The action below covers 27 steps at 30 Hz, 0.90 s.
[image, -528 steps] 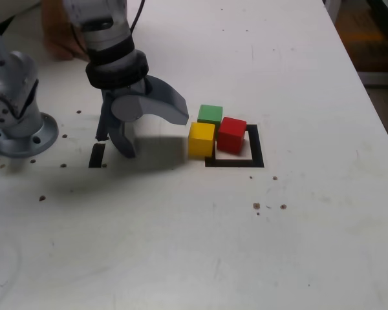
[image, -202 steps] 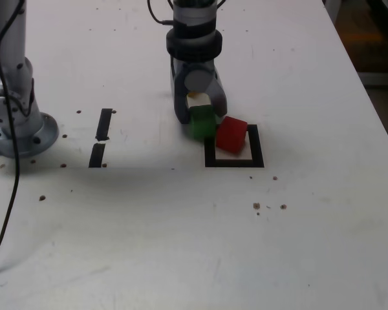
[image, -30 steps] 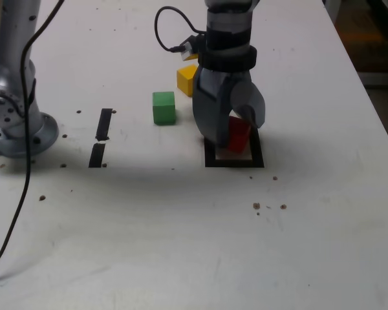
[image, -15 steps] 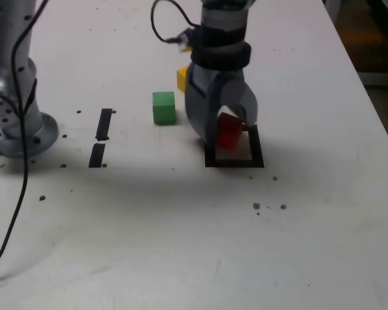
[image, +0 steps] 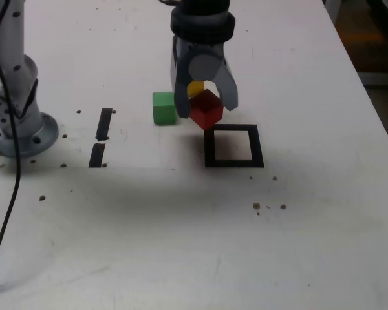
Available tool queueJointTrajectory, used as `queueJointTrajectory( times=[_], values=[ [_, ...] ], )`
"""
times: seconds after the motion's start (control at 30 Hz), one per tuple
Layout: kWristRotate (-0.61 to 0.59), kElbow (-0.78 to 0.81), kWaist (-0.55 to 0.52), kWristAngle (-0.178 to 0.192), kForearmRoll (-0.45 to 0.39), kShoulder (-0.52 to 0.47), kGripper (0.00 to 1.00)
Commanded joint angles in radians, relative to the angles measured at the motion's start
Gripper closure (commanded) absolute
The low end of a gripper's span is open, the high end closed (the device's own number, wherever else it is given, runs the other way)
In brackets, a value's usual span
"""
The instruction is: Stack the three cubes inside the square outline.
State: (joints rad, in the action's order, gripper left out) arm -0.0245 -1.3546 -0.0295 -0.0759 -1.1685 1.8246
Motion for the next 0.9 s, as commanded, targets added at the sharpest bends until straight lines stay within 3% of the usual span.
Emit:
queueJointTrajectory(
  times=[0.0,0.23,0.87],
  values=[
    [0.025,-0.007,-0.007,-0.002,-0.007,-0.002,0.76],
    [0.111,-0.041,-0.035,-0.014,-0.01,0.017,0.76],
    [0.206,-0.104,-0.054,-0.054,0.014,0.129,0.75]
  ],
)
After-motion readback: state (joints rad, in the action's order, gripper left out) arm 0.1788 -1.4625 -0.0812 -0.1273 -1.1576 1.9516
